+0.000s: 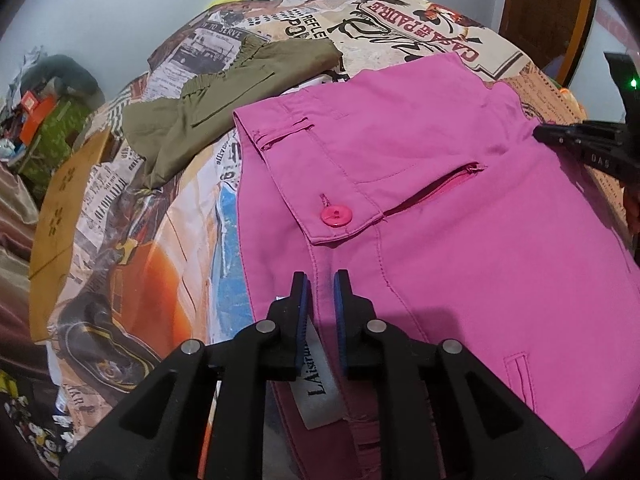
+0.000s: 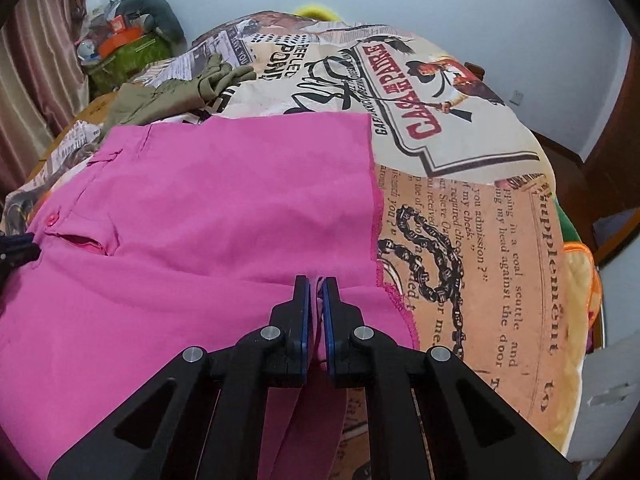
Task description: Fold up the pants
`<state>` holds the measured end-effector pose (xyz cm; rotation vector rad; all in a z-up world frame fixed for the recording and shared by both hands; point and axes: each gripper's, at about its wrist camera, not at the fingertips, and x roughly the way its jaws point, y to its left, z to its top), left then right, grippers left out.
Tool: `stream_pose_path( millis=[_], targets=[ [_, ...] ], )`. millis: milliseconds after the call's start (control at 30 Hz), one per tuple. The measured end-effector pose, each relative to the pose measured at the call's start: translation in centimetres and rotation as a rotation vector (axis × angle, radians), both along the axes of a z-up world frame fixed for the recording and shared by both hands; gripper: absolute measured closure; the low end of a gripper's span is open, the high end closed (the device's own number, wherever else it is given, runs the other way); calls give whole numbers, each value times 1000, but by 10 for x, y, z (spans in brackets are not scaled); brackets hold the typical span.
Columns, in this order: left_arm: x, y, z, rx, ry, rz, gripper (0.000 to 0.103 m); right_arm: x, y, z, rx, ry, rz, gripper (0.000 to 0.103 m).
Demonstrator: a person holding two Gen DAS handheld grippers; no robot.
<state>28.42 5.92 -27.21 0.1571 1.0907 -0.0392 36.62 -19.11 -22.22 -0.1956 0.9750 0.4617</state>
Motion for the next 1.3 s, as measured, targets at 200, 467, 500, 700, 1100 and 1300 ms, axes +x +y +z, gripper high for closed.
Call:
stream_pose_path(
  millis=[200,467,500,700,1100,1300],
  targets=[
    [-2,-2,-1,16,-15,2,85,-2,-7,-2,-54,-10,-3,98],
    [-4,17,5,-45,-15,56,67,-11,-75,8,-131,27,-159,97],
    [-4,19,8,-58,-12,65,67,-16,-81,18,-118,4,-161,95],
    [5,32,32,-96,-48,112,66,-19,-81,50,-11,-32,-144,84],
    [54,28,6,-249,89,100,66,12,-49,20,71,4,-178,58],
    [61,22,-1,-274,87,100,67,10,-59,-5,79,87,-172,58]
  ],
)
